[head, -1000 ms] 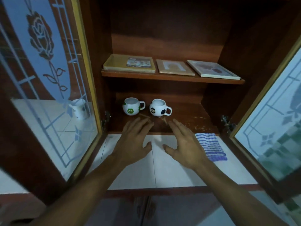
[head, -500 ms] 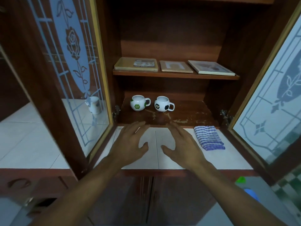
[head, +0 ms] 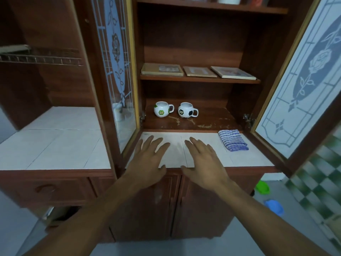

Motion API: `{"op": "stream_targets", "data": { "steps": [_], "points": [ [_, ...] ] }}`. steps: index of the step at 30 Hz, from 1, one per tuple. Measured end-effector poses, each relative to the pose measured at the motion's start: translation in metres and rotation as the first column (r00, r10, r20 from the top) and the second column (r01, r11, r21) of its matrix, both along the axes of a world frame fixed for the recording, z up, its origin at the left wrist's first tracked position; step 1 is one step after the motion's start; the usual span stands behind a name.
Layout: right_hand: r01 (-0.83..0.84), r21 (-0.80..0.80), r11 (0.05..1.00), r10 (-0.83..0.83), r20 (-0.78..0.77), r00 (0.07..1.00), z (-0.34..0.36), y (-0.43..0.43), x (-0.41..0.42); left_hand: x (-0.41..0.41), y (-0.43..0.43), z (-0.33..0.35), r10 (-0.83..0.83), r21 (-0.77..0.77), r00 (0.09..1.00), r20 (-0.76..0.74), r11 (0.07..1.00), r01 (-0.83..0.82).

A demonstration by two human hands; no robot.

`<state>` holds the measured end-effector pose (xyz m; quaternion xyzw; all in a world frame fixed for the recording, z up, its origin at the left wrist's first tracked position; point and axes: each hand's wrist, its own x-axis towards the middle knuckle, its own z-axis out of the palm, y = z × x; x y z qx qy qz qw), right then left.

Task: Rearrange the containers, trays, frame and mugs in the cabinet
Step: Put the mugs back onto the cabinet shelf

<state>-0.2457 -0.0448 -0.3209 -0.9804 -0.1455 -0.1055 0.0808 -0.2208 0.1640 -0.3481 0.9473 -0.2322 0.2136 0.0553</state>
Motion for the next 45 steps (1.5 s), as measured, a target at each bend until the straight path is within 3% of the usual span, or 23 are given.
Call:
{"op": "stream_targets", "data": {
  "steps": [11, 23, 45],
  "points": [
    [-0.042, -0.048, 0.998, 0.041, -0.014, 0.999, 0.003, 0.061, -0.079, -0.087, 0.059, 0.004, -0.031, -0.022, 0.999, -0.033, 0.999, 0.031],
    [-0.184, -0.024, 0.983, 0.185, 0.009, 0.983, 0.010, 0.103, -0.123, -0.153, 0.107, 0.020, 0.124, -0.007, 0.992, -0.031, 0.992, -0.124],
    [-0.163, 0.009, 0.987, 0.162, 0.042, 0.986, 0.012, 0.295, -0.124, -0.153, 0.306, 0.009, 0.077, -0.057, 0.997, -0.014, 0.995, -0.078]
  ]
}}
